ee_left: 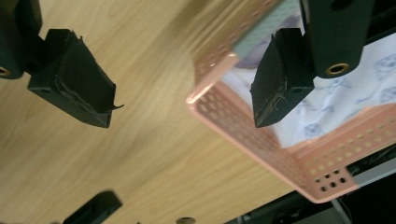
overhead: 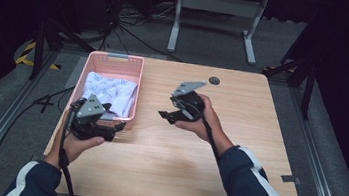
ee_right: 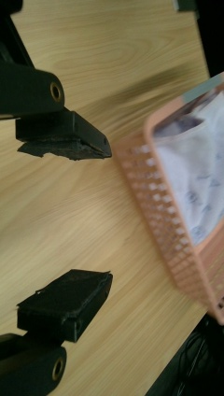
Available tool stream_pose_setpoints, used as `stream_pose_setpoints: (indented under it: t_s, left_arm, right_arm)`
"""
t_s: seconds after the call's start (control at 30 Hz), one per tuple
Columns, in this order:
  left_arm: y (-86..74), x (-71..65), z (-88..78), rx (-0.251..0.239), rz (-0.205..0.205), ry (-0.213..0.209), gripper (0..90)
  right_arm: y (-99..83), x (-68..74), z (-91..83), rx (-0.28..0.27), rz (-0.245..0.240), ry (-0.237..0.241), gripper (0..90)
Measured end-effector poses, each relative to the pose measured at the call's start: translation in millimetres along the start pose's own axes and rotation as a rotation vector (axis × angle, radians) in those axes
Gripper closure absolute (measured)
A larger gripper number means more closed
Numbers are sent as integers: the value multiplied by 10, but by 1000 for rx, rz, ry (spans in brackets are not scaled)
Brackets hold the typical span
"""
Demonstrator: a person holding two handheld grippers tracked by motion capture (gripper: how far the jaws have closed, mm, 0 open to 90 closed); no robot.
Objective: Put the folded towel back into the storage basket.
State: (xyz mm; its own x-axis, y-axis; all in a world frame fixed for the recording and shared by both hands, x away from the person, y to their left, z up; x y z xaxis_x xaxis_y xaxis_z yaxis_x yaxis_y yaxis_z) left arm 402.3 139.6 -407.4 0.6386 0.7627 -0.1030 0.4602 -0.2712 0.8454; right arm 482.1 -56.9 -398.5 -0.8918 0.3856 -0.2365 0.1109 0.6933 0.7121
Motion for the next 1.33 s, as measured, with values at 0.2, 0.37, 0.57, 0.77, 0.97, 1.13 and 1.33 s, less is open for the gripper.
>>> stream_pose_setpoints:
  t_s: [0.2, 0.37, 0.57, 0.77, 0.97, 1.13, 1.33]
  left_arm:
    - [-419, -324, 268, 83, 101, -49, 224]
    - [-799, -331, 520, 182, 101, -70, 225]
    - [-1000, -268, 651, 214, 70, -98, 219]
    - [-1048, -220, 766, 233, 51, -98, 198]
    - [-1049, -191, 790, 242, 28, -107, 150]
    - [-1049, -189, 793, 243, 28, -108, 147]
    - [-1045, -175, 807, 247, 25, -100, 109]
  right_arm:
    - [-1027, 15, -623, 17, 19, -67, 316]
    - [-1860, 44, -945, 15, 116, -96, 321]
    - [-2448, 74, -1159, 22, 219, -130, 315]
    - [-2705, 103, -1173, 38, 252, -148, 306]
    - [-2757, 95, -1175, 27, 289, -152, 279]
    - [-2760, 91, -1155, 64, 263, -201, 248]
    - [-2766, 84, -1155, 69, 271, -203, 238]
Point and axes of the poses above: each handheld gripper's, and its own axes: z roughly forward along the jaws, y roughly out of its top, x roughly to its left, the point moved 8 cm from there along z, roughly forward along the jaws, and after that the axes turned 11 degrees about -z, right-handed, at the moved point
